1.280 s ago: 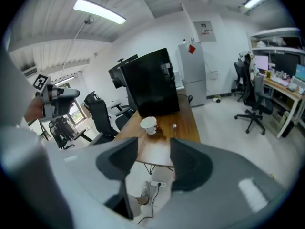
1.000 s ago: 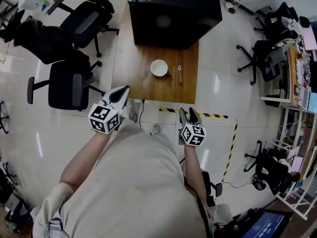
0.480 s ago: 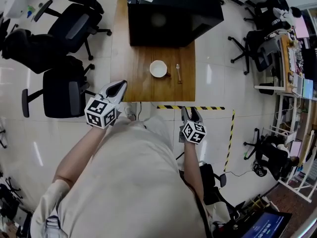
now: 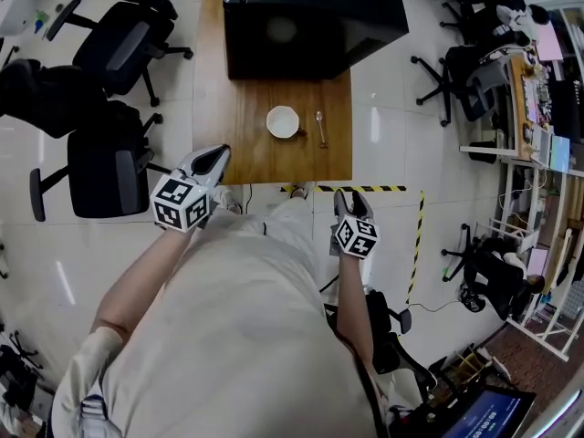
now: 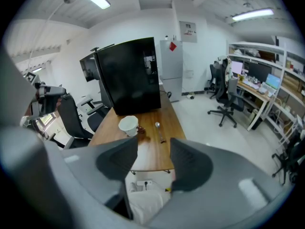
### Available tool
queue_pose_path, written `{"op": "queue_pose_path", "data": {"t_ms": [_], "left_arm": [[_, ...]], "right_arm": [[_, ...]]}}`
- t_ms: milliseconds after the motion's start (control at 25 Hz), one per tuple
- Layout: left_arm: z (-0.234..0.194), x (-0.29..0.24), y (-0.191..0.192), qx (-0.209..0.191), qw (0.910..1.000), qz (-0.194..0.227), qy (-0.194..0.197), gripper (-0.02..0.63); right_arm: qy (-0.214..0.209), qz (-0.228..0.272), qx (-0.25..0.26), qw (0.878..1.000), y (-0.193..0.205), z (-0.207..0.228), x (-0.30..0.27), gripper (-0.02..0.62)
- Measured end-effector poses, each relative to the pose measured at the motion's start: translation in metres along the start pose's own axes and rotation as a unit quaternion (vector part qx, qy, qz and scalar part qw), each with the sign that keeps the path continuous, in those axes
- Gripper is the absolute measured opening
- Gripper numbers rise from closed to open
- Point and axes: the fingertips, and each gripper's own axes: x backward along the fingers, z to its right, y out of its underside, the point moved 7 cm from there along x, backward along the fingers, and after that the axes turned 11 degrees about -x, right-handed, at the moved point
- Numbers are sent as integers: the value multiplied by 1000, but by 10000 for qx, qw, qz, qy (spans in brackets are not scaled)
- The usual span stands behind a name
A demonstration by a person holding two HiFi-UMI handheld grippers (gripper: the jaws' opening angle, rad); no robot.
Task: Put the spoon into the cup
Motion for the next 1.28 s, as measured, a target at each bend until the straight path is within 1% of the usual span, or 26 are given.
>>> {"op": "queue_pose_path", "data": {"t_ms": [120, 240, 360, 480, 640, 800, 880, 1040, 1280], "left_arm": [[6, -6, 0, -46, 9999, -90, -75, 0], [9, -13, -5, -102, 9995, -142, -253, 0], [8, -17, -8, -163, 9985, -257, -452, 0], [9, -27, -11, -122, 9973, -366, -622, 0], [14, -41, -19, -142, 9955, -467, -813, 0], [16, -47, -19, -74, 9938, -573, -952, 0], [17, -47, -16, -37, 9930, -641, -993, 0], [17, -45, -10, 22, 9915, -732, -1071, 0], [18, -37, -2, 149, 9892, -823, -1205, 0]], "right_arm": [[-122, -95, 6, 9999, -1, 10, -14, 215], [-275, -243, 147, 9992, -6, 21, -40, 215], [-405, -502, 271, 9976, -3, 28, -76, 215], [-464, -787, 478, 9947, 0, 39, -112, 215], [-563, -1119, 934, 9877, 4, 47, -158, 215], [-629, -1489, 1455, 9761, 19, 46, -199, 213], [-625, -1631, 1592, 9717, 26, 47, -217, 209], [-559, -1760, 1617, 9694, 31, 47, -248, 195], [-416, -1900, 1543, 9687, 38, 52, -266, 196]]}}
